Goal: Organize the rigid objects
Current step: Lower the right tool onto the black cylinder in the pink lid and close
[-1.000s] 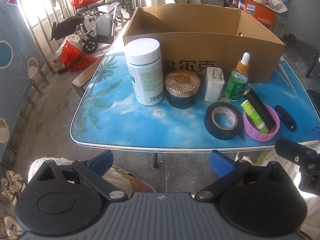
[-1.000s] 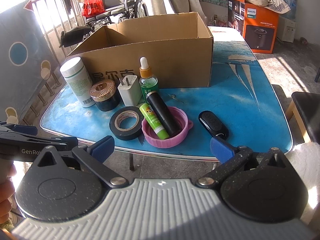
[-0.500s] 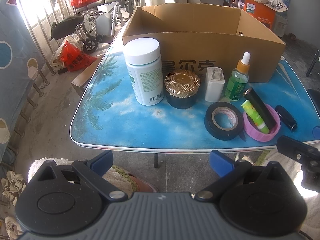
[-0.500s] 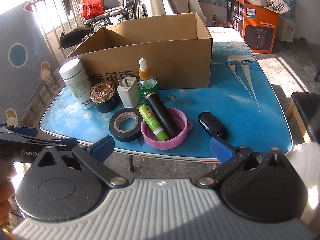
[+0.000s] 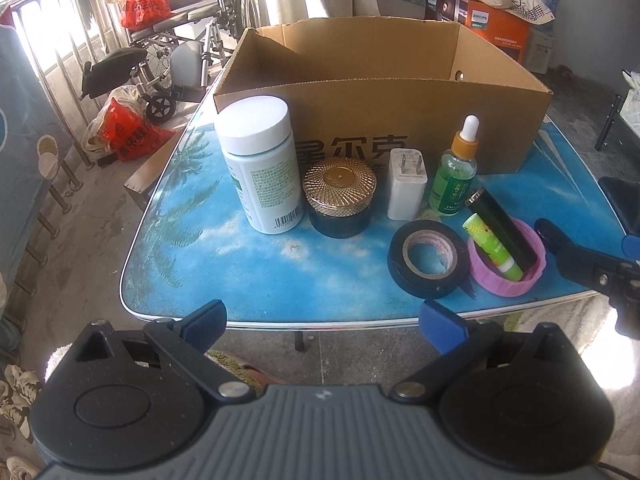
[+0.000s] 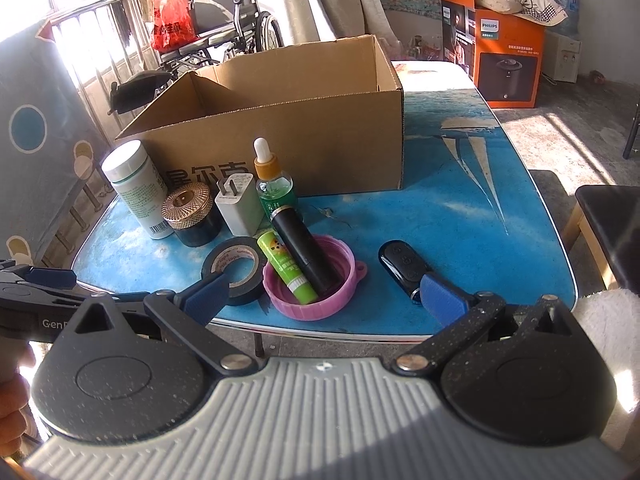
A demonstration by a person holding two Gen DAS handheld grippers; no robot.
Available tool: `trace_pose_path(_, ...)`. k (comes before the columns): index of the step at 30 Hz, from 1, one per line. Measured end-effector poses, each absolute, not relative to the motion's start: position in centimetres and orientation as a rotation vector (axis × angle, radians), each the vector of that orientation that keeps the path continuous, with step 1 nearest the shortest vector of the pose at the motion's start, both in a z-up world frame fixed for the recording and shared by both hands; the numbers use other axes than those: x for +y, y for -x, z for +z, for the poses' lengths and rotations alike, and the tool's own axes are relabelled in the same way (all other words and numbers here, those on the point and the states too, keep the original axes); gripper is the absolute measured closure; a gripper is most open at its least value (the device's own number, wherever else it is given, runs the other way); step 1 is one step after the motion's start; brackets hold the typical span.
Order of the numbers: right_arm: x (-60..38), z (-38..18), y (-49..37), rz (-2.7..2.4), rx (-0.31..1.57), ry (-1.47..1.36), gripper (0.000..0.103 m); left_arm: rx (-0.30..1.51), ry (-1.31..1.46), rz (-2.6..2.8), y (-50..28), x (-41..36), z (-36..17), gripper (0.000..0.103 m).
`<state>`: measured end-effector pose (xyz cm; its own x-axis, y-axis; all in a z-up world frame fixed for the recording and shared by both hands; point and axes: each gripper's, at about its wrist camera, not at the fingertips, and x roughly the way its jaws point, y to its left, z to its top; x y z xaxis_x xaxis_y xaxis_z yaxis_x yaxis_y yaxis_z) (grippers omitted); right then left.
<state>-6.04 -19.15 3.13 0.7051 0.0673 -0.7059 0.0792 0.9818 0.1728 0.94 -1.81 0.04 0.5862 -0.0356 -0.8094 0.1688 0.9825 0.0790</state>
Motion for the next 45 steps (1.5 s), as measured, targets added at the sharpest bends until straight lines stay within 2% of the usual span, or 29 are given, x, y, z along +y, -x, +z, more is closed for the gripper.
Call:
trace_pose_path(10,-23.6,3.7,6.5,-0.002,0.651,-0.316,0.001,0.798,-0.123,-0.44,-0.8,-4.1,0.3,0.001)
trace_pose_path(13,-24.0,3.4,6.1,0.039,0.66,-0.345,0.009,0.776,-0.142,-0.527,-1.0,-5.4,0.0,0.004)
trace_pose_path(18,-23.6,2.5,3.9,0.134,0.699,-0.34,0.035,0.766,-0.201,-0.588,-1.3,-8.0,-0.1,0.011)
trace_pose_path(19,-23.4,2.2,3.4,0.158,0.712,-0.339,0.038,0.764,-0.207,-0.599,-1.4,-8.5,-0.2,0.012)
trace_pose_path(21,-23.1,1.8,2.2,0.206,0.734,-0.333,0.051,0.763,-0.213,-0.617,-1.6,-9.2,-0.4,0.014)
trace_pose_path(25,-22.8,1.0,-0.1,0.289,0.767,-0.32,0.058,0.771,-0.23,-0.649,-2.0,-10.6,-0.9,0.031)
trace_pose_path(29,-22.6,0.3,-1.9,0.355,0.799,-0.311,0.062,0.779,-0.236,-0.664,-2.3,-11.3,-1.3,0.037)
trace_pose_path(31,-22.7,-0.3,-2.7,0.385,0.823,-0.323,0.066,0.784,-0.237,-0.673,-2.4,-11.5,-1.5,0.045)
trace_pose_path(40,-22.7,-2.3,-5.5,0.458,0.888,-0.345,0.072,0.788,-0.275,-0.684,-2.3,-12.1,-2.2,0.051)
trace_pose_path(42,-22.8,-2.7,-5.9,0.472,0.901,-0.361,0.077,0.788,-0.281,-0.68,-2.3,-12.2,-2.2,0.051)
trace_pose_path(45,-23.0,-2.8,-6.0,0.475,0.899,-0.366,0.078,0.789,-0.279,-0.675,-2.4,-12.2,-2.2,0.051)
